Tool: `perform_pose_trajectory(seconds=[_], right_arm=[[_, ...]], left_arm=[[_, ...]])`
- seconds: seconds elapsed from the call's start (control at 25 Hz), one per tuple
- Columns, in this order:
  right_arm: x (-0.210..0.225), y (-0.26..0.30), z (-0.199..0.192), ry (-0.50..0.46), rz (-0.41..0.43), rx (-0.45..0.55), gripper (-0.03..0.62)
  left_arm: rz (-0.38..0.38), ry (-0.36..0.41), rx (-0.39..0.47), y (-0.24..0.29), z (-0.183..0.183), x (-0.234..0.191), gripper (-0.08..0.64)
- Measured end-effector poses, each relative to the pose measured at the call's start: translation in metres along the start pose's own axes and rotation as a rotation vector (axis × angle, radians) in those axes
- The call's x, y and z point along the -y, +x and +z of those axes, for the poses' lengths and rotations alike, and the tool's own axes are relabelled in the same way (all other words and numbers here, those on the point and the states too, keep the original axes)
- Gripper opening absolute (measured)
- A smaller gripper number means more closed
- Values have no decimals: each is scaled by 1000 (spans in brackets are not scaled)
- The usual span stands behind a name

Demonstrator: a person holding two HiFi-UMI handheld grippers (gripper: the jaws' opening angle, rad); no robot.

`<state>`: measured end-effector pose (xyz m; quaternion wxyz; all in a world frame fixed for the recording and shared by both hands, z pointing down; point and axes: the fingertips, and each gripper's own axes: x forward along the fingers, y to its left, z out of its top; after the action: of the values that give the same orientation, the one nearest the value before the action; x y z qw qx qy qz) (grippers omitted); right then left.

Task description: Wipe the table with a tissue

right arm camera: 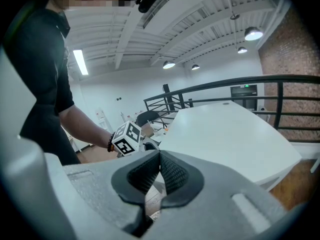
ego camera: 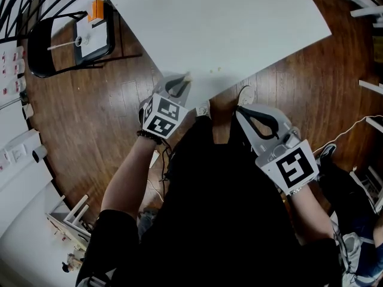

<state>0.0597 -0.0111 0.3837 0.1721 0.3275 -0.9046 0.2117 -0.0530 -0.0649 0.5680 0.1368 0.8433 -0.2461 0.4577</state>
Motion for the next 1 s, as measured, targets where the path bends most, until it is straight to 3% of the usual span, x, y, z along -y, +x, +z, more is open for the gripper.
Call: perform_pose_trajectory(seconds=[1.0], right_arm=[[15,-19,-4,26,-41,12,-8]], left_arm=[[-74,63,15,27,47,25,74]])
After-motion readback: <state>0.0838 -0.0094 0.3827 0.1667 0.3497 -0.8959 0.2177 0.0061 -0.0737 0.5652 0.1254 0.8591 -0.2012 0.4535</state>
